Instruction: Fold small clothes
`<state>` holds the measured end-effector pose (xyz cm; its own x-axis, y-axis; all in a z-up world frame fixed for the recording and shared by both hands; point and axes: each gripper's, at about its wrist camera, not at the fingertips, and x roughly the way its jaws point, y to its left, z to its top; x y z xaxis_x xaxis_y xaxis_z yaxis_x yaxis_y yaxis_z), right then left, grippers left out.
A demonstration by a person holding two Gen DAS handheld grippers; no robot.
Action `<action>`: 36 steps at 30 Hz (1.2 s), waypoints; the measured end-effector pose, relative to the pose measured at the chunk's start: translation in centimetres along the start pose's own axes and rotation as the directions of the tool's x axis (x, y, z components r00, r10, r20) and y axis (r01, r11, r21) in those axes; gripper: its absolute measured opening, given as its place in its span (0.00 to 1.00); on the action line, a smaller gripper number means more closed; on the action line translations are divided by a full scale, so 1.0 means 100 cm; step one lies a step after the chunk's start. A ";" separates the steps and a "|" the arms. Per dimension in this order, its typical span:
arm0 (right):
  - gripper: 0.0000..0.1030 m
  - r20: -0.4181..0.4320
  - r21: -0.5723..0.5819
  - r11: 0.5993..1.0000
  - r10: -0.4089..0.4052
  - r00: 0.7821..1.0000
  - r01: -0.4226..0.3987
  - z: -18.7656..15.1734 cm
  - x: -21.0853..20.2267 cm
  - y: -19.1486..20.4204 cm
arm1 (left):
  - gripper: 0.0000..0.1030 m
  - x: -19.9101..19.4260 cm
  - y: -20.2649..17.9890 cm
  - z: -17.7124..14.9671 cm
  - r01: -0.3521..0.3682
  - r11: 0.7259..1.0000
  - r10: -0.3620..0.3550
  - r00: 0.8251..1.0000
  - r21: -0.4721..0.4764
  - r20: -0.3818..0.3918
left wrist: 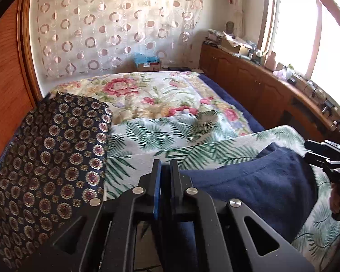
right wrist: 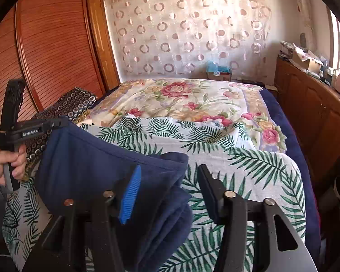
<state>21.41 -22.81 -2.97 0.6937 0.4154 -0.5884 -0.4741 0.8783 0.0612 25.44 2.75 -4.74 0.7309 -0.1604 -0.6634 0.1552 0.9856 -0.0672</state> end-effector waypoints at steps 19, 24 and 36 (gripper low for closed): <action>0.65 -0.148 0.089 0.996 0.043 0.988 -0.030 0.004 0.051 -0.009 | 0.68 -0.017 0.000 -0.054 0.039 0.999 -0.038 0.995 0.012 -0.092; 0.65 -0.156 0.089 0.994 0.077 0.985 -0.064 0.006 0.061 -0.009 | 0.74 -0.017 -0.003 -0.063 0.064 0.998 -0.064 0.994 -0.003 -0.094; 0.21 -0.106 -0.019 0.979 0.202 0.974 -0.205 0.016 0.031 -0.016 | 0.74 -0.014 -0.015 -0.057 0.070 0.997 -0.072 0.992 -0.014 -0.104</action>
<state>25.25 -22.56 -3.60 0.5221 0.5570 -0.6459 -0.6168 0.7696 0.1652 20.41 1.76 -7.99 0.6447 -0.2240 -0.7309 0.1971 0.9725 -0.1241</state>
